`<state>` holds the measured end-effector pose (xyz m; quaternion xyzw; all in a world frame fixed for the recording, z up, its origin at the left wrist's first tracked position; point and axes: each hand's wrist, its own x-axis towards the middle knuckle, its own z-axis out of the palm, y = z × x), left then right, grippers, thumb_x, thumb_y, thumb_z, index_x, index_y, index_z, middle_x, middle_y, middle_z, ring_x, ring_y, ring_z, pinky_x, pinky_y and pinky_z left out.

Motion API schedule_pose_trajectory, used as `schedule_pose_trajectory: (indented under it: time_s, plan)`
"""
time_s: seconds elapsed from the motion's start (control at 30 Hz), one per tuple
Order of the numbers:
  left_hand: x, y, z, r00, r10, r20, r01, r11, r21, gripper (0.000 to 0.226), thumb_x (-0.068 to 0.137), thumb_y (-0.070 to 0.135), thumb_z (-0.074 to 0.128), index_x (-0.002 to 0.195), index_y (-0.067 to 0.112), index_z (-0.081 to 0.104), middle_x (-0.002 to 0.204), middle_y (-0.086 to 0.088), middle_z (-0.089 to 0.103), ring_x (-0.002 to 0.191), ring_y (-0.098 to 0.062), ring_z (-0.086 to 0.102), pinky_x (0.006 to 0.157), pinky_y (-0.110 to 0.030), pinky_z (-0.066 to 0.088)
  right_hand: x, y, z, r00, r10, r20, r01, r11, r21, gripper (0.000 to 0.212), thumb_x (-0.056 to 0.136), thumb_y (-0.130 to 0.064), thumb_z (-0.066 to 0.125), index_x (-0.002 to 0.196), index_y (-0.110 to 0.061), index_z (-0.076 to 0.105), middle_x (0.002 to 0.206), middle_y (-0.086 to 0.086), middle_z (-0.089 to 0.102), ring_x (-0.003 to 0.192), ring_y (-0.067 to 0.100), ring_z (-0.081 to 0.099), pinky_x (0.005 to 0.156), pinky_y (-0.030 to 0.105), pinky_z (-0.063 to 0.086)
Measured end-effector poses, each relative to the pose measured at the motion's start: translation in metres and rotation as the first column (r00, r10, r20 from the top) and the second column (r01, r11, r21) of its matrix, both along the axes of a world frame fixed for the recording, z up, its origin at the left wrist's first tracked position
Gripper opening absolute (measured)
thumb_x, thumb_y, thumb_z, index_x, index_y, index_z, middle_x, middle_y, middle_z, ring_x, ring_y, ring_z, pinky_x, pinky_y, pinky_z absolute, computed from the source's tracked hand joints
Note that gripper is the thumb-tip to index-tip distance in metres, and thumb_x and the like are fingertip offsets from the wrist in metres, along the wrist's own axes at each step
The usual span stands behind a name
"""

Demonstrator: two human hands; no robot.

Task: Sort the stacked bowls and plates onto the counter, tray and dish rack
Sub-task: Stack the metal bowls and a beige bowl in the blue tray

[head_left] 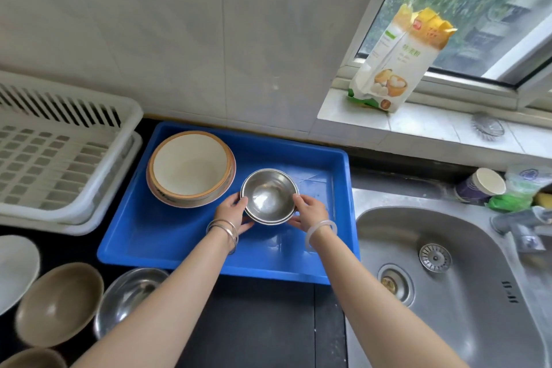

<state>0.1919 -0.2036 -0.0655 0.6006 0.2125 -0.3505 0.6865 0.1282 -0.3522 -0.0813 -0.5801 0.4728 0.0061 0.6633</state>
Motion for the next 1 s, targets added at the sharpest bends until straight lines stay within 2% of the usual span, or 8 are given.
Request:
schedule_pose_trajectory:
  time_s: [0.1, 0.23, 0.37, 0.43, 0.6, 0.7, 0.9, 1.0]
  plan:
    - [0.006, -0.004, -0.007, 0.998, 0.057, -0.01, -0.057, 0.997, -0.057, 0.035, 0.094, 0.009, 0.047, 0.129, 0.01, 0.05, 0.12, -0.012, 0.055, 0.104, -0.029, 0.055, 0.084, -0.038, 0.048, 0.01, -0.003, -0.005, 0.999, -0.031, 0.011, 0.031, 0.999, 0.024, 0.016, 0.093, -0.022, 0.054, 0.105, -0.013, 0.059, 0.106, 0.014, 0.059, 0.065, 0.026, 0.063, 0.065, 0.03, 0.055]
    - [0.011, -0.012, -0.016, 0.989, 0.147, -0.007, -0.147, 0.982, -0.119, 0.033, 0.094, 0.005, 0.046, 0.126, -0.001, 0.05, 0.116, -0.013, 0.056, 0.106, -0.025, 0.053, 0.092, -0.034, 0.044, 0.023, -0.005, -0.011, 0.999, -0.036, 0.028, 0.035, 0.999, 0.02, 0.025, 0.093, -0.022, 0.053, 0.114, -0.01, 0.059, 0.091, 0.008, 0.06, 0.061, 0.024, 0.062, 0.059, 0.027, 0.054]
    - [0.014, -0.019, -0.02, 0.976, 0.206, -0.069, -0.215, 0.956, -0.198, 0.028, 0.095, 0.009, 0.047, 0.121, -0.001, 0.052, 0.108, -0.012, 0.059, 0.109, -0.025, 0.053, 0.091, -0.033, 0.044, 0.036, -0.007, -0.013, 0.997, -0.065, 0.052, 0.063, 0.997, 0.032, 0.022, 0.093, -0.022, 0.053, 0.11, -0.01, 0.06, 0.095, 0.012, 0.06, 0.073, 0.03, 0.062, 0.069, 0.034, 0.055]
    - [0.017, -0.019, -0.02, 0.974, 0.204, -0.098, -0.222, 0.947, -0.231, 0.033, 0.094, 0.012, 0.048, 0.126, 0.002, 0.05, 0.116, -0.012, 0.057, 0.113, -0.026, 0.053, 0.092, -0.034, 0.045, 0.041, -0.008, -0.014, 0.995, -0.08, 0.061, 0.078, 0.996, 0.044, 0.017, 0.093, -0.022, 0.053, 0.104, -0.01, 0.06, 0.097, 0.012, 0.06, 0.077, 0.03, 0.062, 0.071, 0.033, 0.054]
    - [0.021, -0.024, -0.019, 0.969, 0.233, -0.084, -0.247, 0.935, -0.253, 0.038, 0.095, 0.012, 0.046, 0.131, 0.0, 0.045, 0.139, -0.014, 0.048, 0.13, -0.029, 0.044, 0.097, -0.031, 0.041, 0.051, -0.01, -0.015, 0.992, -0.106, 0.066, 0.102, 0.993, 0.066, 0.024, 0.093, -0.021, 0.053, 0.112, -0.008, 0.059, 0.114, 0.017, 0.06, 0.083, 0.03, 0.064, 0.07, 0.031, 0.054]
    - [0.023, -0.028, -0.018, 0.966, 0.246, -0.079, -0.258, 0.93, -0.261, 0.039, 0.096, 0.011, 0.044, 0.133, 0.0, 0.043, 0.141, -0.015, 0.046, 0.131, -0.028, 0.043, 0.101, -0.03, 0.039, 0.056, -0.01, -0.015, 0.992, -0.107, 0.069, 0.103, 0.993, 0.059, 0.028, 0.094, -0.02, 0.052, 0.117, -0.006, 0.058, 0.119, 0.022, 0.06, 0.089, 0.036, 0.066, 0.072, 0.03, 0.053]
    - [0.027, -0.026, -0.019, 0.969, 0.242, -0.049, -0.247, 0.935, -0.255, 0.039, 0.096, 0.01, 0.044, 0.134, 0.001, 0.043, 0.142, -0.013, 0.045, 0.132, -0.028, 0.043, 0.108, -0.034, 0.037, 0.057, -0.009, -0.018, 0.991, -0.089, 0.099, 0.083, 0.995, 0.062, 0.03, 0.094, -0.02, 0.051, 0.121, -0.007, 0.057, 0.122, 0.017, 0.059, 0.076, 0.021, 0.066, 0.066, 0.023, 0.055]
    - [0.025, -0.026, -0.017, 0.966, 0.253, -0.045, -0.256, 0.932, -0.258, 0.039, 0.096, 0.01, 0.045, 0.133, -0.001, 0.044, 0.141, -0.014, 0.047, 0.13, -0.027, 0.044, 0.105, -0.032, 0.039, 0.053, -0.007, -0.017, 0.988, -0.088, 0.125, 0.076, 0.993, 0.093, 0.03, 0.095, -0.021, 0.049, 0.122, -0.009, 0.055, 0.122, 0.014, 0.06, 0.081, 0.019, 0.066, 0.074, 0.026, 0.054]
